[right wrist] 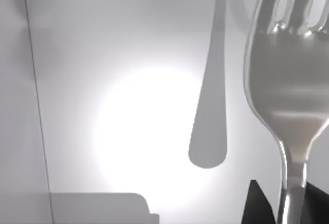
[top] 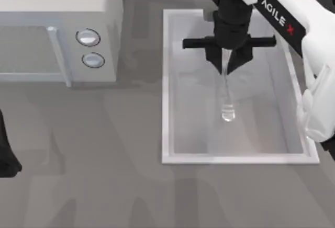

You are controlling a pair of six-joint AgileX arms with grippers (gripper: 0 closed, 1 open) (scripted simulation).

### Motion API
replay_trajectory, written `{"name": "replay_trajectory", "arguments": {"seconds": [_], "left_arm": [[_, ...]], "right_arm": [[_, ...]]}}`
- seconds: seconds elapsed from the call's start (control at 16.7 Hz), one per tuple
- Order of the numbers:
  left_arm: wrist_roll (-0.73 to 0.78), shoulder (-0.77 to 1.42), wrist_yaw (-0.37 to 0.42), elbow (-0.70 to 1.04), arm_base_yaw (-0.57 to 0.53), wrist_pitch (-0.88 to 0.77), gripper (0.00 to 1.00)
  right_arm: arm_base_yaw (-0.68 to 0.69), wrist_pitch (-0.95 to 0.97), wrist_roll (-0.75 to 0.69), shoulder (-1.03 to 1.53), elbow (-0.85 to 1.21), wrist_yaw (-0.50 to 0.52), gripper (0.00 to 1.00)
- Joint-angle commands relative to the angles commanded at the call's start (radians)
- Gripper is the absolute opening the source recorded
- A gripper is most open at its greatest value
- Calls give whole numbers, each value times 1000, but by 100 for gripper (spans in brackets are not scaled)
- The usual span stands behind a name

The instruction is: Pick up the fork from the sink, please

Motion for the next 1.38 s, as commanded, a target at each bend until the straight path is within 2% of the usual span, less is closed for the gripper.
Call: {"name": "replay_trajectory", "arguments": {"seconds": [0.24, 0.78, 1.02, 1.38], "left_arm": [[0, 0, 0, 0, 0, 0, 100], [0, 0, 0, 0, 0, 0, 100], [0, 0, 0, 0, 0, 0, 100], [0, 0, 0, 0, 0, 0, 100]], "right_arm": [[1, 34, 1, -142, -154, -2, 0], [-28, 48, -28, -216, -230, -5, 0], [-118, 85, -118, -406, -463, -10, 0], [-304, 159, -305, -800, -989, -22, 0]]}}
